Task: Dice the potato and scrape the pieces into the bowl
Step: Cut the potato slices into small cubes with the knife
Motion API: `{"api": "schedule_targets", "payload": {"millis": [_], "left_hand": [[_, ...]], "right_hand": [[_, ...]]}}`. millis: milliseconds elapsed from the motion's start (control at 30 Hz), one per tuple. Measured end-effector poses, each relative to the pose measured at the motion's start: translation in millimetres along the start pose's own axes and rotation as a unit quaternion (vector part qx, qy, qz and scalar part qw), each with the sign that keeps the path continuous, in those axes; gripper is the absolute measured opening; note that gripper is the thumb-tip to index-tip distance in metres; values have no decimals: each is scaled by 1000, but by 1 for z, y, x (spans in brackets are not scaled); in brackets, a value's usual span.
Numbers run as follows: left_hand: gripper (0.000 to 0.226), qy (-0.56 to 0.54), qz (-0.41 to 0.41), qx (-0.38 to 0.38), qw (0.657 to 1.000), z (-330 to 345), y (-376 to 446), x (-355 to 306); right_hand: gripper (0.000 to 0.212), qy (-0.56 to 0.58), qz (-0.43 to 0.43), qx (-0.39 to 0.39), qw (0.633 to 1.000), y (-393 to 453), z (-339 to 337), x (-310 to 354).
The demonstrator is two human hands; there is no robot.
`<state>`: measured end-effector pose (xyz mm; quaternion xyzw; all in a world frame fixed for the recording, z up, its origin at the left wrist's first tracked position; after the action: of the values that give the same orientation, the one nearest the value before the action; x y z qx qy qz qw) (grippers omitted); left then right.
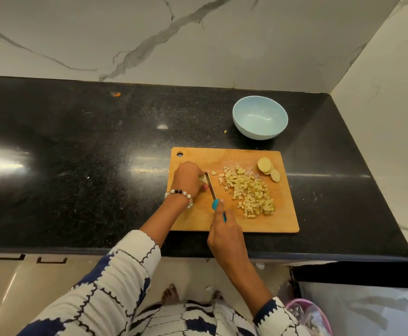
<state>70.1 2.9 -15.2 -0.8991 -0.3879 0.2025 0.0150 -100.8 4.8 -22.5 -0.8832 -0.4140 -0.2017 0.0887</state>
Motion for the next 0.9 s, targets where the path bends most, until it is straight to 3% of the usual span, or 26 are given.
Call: {"api": "schedule_targets", "payload": {"millis": [133,200,367,667,900], "left_hand": [[41,-13,-7,3,1000,-2,-1,-1],[39,-13,-5,0,1000,-3,-2,-1],[37,-45,-17,-7,999,-3,-3,-1],[48,-60,-24,-5,998,-5,-6,-1],[40,-44,-11,-6,999,-3,-12,4]], "right_hand": [[71,-85,-30,4,996,4,9,6],[71,-73,-11,29,997,10,7,12],[78,-94,-35,-25,995,-15,8,4],[78,-95,0,-29,995,-7,4,1],[54,2,-11,-24,1000,-1,0,4]]}}
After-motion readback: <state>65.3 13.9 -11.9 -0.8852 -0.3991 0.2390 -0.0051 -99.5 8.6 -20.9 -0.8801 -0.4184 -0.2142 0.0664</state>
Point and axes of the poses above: each hand's wrist, its own y-axis towards the middle knuckle, its own z-axis out of the palm, x = y × z, the point moved 3 cm from there along y, towards the middle knuckle, and after that the axes turned 2 degrees about z, right-handed, at the moved point
